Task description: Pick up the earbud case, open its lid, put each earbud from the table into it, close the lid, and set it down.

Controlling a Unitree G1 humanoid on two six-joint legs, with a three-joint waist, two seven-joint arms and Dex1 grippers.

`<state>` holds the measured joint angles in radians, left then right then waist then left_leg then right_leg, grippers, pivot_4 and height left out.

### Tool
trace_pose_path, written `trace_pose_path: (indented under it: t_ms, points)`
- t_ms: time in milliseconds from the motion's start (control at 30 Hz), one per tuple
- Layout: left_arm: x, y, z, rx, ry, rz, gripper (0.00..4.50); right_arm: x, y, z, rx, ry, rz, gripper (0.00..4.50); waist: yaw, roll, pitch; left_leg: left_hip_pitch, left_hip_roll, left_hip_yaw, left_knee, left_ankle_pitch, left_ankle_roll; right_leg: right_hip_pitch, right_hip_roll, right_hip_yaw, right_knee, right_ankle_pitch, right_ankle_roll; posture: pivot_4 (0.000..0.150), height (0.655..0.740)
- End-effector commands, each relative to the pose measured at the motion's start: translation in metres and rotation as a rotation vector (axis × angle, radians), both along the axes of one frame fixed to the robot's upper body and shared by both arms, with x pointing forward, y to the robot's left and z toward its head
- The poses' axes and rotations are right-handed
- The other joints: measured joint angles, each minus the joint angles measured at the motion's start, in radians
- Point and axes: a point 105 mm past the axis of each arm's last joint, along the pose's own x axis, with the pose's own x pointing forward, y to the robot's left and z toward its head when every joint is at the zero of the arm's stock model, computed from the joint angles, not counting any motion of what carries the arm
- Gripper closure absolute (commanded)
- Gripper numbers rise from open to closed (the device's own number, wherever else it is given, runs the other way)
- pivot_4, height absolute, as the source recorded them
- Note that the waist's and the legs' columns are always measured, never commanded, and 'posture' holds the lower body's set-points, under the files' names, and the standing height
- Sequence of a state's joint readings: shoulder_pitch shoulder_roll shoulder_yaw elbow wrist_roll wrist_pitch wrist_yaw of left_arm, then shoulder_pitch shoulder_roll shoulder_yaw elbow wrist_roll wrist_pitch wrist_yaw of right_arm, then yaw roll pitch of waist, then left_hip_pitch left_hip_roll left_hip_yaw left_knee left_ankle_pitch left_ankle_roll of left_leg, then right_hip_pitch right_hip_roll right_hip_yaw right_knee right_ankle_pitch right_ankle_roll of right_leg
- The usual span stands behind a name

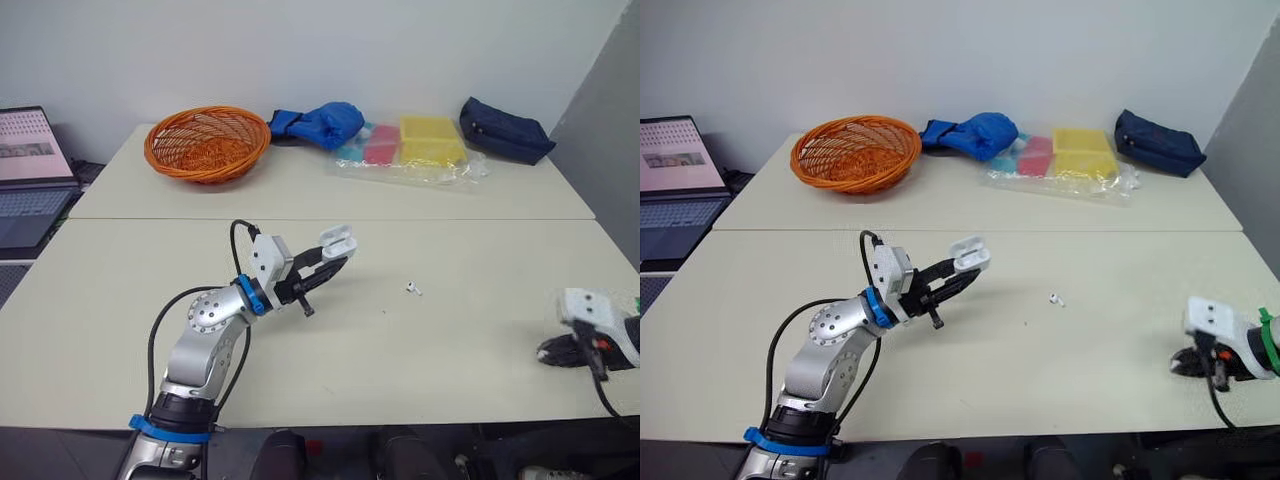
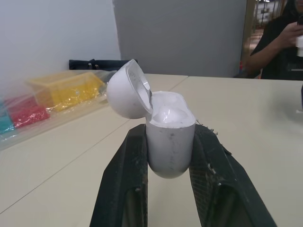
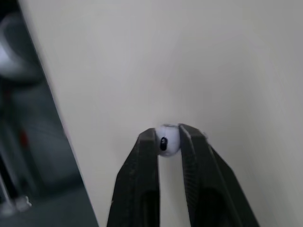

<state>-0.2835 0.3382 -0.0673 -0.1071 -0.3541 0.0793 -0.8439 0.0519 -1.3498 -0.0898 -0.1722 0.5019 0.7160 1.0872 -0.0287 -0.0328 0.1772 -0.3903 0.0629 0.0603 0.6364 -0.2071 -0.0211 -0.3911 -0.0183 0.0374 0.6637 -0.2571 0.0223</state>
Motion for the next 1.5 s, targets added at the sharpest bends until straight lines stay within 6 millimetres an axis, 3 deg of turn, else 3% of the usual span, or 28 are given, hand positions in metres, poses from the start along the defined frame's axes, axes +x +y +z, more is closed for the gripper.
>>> trace_pose_path:
  t_ms: [33,200,400,567,700,733,833,1000,1133,1267,1400,1500]
  points:
    - [-0.002,-0.004,0.011,-0.025,-0.047,-0.022,3.70,0.004,0.007,0.011,0.026,-0.028,-0.230,4.22,0.001,0.000,0.000,-0.001,-0.001,-0.001,0.000,0.000,0.000,0.000,0.000,-0.001,0.000,0.000,0.000,0.150,0.7400]
    - [-0.001,-0.005,0.012,-0.017,-0.052,-0.031,3.70,0.025,-0.001,0.004,0.098,-0.046,-0.692,4.22,-0.002,-0.003,-0.001,-0.010,-0.001,0.000,0.004,0.000,0.000,-0.008,0.006,0.001,-0.001,0.001,0.002,0.150,0.7400]
    - [-0.002,-0.004,0.012,-0.009,-0.051,-0.037,3.70,0.029,0.011,-0.012,0.220,0.019,-0.759,4.22,0.005,-0.002,-0.001,-0.027,-0.002,0.000,0.005,0.000,0.001,-0.023,0.006,0.001,-0.001,0.006,0.010,0.150,0.7400]
    - [-0.002,-0.003,0.012,-0.002,-0.048,-0.036,3.70,0.025,0.012,-0.023,0.222,0.076,-0.782,4.22,0.002,-0.002,-0.002,-0.028,-0.003,0.000,0.006,-0.002,0.004,-0.023,0.009,0.001,-0.003,0.006,0.011,0.150,0.7400]
    - [-0.002,-0.002,0.012,0.000,-0.047,-0.033,3.70,0.027,0.014,-0.019,0.235,0.076,-0.787,4.22,0.002,-0.003,-0.002,-0.027,-0.002,-0.001,0.007,-0.002,0.004,-0.022,0.012,0.001,-0.002,0.006,0.010,0.150,0.7400]
    - [-0.002,-0.002,0.012,0.000,-0.047,-0.033,3.70,0.029,0.014,-0.018,0.246,0.073,-0.788,3.50,0.002,-0.003,-0.002,-0.027,-0.001,-0.001,0.007,-0.002,0.004,-0.022,0.013,0.001,-0.002,0.006,0.010,0.150,0.7400]
    - [-0.002,-0.002,0.012,0.000,-0.047,-0.035,3.70,0.030,0.016,-0.011,0.270,0.087,-0.769,2.59,0.002,-0.003,-0.002,-0.027,-0.001,-0.001,0.007,-0.002,0.004,-0.022,0.014,0.002,-0.002,0.007,0.009,0.150,0.7400]
    - [-0.003,-0.002,0.011,-0.001,-0.045,-0.037,3.70,0.032,0.014,0.001,0.284,0.095,-0.760,2.59,0.001,-0.003,-0.002,-0.028,-0.001,0.000,0.007,-0.002,0.004,-0.023,0.013,0.003,-0.003,0.007,0.010,0.150,0.7400]
    - [-0.002,-0.004,0.010,-0.010,-0.044,-0.037,3.70,0.047,0.006,0.029,0.311,0.038,-0.774,2.59,-0.002,-0.002,-0.002,-0.028,-0.001,0.001,0.007,-0.002,0.004,-0.024,0.014,0.003,-0.002,0.007,0.010,0.150,0.7400]
    - [-0.003,-0.007,0.008,-0.016,-0.040,-0.043,3.70,0.056,0.007,0.045,0.300,-0.003,-0.746,2.59,-0.003,-0.002,-0.002,-0.028,-0.001,0.001,0.006,-0.002,0.004,-0.025,0.014,0.004,-0.002,0.007,0.009,0.150,0.7400]
    - [-0.002,-0.007,0.008,-0.019,-0.040,-0.043,3.70,0.054,0.022,0.054,0.254,-0.070,-0.572,2.59,-0.001,-0.001,-0.002,-0.030,0.000,0.000,0.005,-0.002,0.004,-0.027,0.015,0.003,-0.003,0.007,0.009,0.150,0.7400]
    - [-0.003,-0.007,0.008,-0.021,-0.040,-0.041,3.70,0.045,0.030,0.053,0.151,-0.156,-0.301,2.59,0.002,0.000,-0.002,-0.035,0.000,0.000,0.006,-0.002,0.004,-0.031,0.015,0.003,-0.003,0.007,0.009,0.150,0.7400]
